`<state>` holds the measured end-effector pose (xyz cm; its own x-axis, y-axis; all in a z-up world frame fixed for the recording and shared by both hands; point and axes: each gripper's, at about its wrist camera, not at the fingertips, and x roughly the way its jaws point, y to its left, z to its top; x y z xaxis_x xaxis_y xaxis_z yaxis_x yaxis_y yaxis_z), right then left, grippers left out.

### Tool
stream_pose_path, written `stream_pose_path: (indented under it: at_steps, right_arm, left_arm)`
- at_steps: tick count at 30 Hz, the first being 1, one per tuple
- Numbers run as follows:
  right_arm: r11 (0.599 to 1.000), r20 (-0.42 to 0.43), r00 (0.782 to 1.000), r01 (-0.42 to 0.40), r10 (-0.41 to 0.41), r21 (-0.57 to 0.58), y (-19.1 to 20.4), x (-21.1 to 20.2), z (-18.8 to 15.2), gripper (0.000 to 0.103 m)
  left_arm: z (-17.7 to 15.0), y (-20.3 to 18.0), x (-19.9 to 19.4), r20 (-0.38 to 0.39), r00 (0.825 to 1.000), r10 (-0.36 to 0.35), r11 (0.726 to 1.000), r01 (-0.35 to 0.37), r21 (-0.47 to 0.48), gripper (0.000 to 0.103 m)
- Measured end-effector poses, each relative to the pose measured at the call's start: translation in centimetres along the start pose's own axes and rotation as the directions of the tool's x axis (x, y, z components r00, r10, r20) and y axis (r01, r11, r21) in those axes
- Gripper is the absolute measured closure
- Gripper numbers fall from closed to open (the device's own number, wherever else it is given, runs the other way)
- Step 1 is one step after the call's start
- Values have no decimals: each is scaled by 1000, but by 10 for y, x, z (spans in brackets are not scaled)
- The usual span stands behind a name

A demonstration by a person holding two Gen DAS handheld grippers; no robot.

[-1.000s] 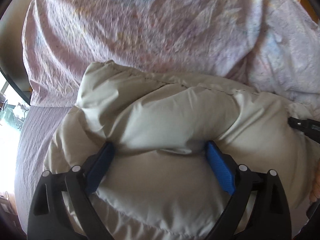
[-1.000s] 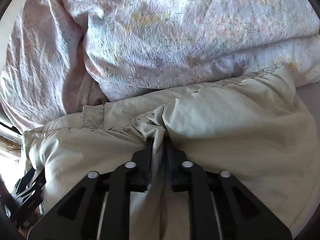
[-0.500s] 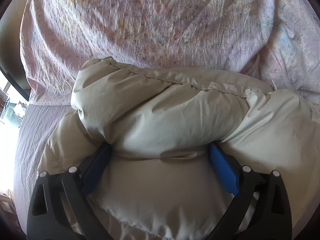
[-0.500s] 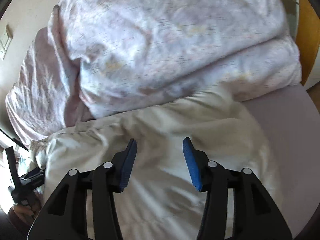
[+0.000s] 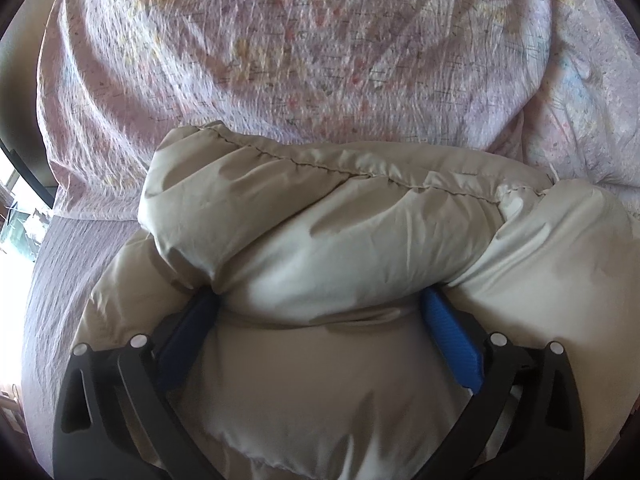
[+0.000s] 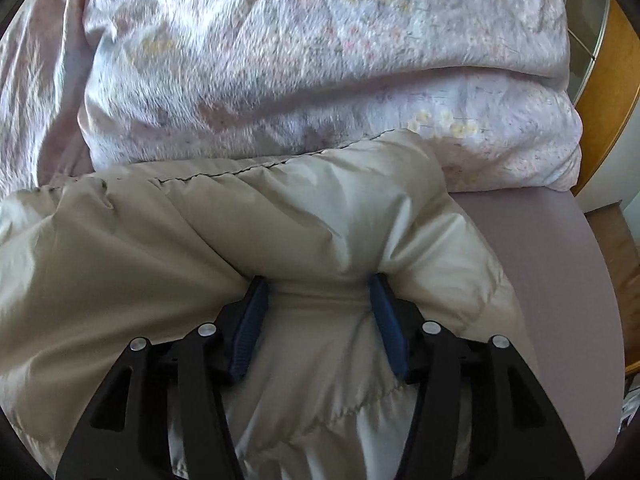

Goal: Fold large clothes

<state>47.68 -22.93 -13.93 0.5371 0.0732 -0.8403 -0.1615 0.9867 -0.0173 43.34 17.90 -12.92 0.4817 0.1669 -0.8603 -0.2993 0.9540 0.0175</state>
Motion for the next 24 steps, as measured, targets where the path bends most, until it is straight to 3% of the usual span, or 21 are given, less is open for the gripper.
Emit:
stream_pose_path:
  at_steps: [13,24]
  right_arm:
    - [999,74,997,26,-24,-29,6,10,-10,40]
    - [999,119,993,25,-21,-28,7,11,-16,39]
  left_arm:
    - [-31,-1,13,105,994,-8,1000,11,-24,2]
    - [-58,-3,20,138,990,-14,999,20,-41,2]
